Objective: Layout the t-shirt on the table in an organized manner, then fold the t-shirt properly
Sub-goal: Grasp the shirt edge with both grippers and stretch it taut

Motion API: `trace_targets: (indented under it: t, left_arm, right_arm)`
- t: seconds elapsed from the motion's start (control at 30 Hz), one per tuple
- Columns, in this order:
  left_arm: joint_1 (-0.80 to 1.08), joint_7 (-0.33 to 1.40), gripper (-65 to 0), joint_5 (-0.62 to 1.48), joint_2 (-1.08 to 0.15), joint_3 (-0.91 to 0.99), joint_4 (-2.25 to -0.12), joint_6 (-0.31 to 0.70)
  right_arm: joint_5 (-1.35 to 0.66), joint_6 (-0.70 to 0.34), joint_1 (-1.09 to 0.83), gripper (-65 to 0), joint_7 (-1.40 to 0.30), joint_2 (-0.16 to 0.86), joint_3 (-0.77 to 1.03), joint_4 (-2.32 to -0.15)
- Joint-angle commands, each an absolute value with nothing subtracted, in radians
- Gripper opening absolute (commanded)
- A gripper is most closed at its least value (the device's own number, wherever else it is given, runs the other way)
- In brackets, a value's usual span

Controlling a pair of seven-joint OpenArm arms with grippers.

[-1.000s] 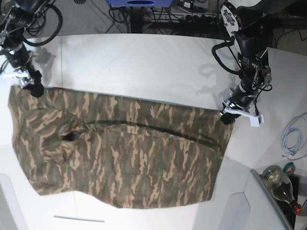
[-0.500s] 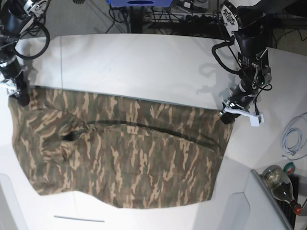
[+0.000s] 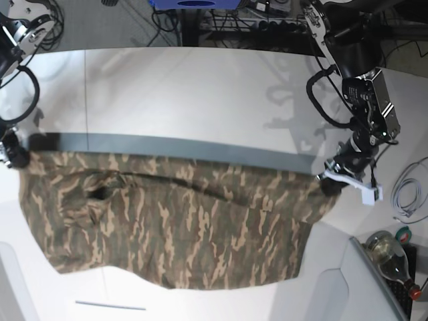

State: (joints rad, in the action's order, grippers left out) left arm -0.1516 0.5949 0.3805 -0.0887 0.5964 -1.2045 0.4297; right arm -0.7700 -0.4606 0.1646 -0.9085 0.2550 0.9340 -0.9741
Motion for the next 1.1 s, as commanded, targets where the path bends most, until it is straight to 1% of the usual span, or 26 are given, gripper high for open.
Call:
trace_targets:
  t: [0.0,0.1,0.17,0.27,0.47,0.8,0.9,1.07]
  left_arm:
    - [-0.165,0.585,-65.0,0.383,-0.101,0.625,-1.241,0.417]
    - [-0.134,0.605,-65.0,0.381,-0.090,0.668,-1.245,0.417]
    - [-0.087,0.602,-65.0,0.383,-0.088,0.693,-1.257,0.417]
    - [-0.021,0.602,-65.0,0.384,-0.087,0.716,-1.264,0.417]
    - [0.061,0.601,-65.0,0.384,-0.088,0.719,-1.274,0.417]
    - [0.197,0.602,-65.0,0.384,-0.064,0.734,-1.451,0.417]
    - [0.222,0.605,-65.0,0.384,-0.041,0.782,-1.475,0.417]
    - [0.239,0.607,-65.0,0.384,-0.039,0.835,-1.475,0.417]
  right_arm:
    - [-0.788,-0.463,0.180,-64.8,-0.900,0.278,0.940,-1.030]
    - [-0.788,-0.437,0.154,-64.8,-0.951,0.257,0.943,-1.086]
    - [-0.788,-0.432,0.117,-64.8,-0.949,0.243,0.941,-1.090]
    - [-0.786,-0.432,0.071,-64.8,-0.909,0.234,0.938,-1.084]
    - [-0.786,-0.430,0.016,-64.8,-0.851,0.237,0.862,-1.089]
    - [-0.791,-0.432,-0.097,-65.0,-0.848,0.228,0.863,-1.093]
    - [-0.791,-0.432,-0.134,-65.0,-0.848,0.206,0.863,-1.138]
    - [-0.791,-0.432,-0.200,-65.0,-0.848,0.166,0.863,-1.257]
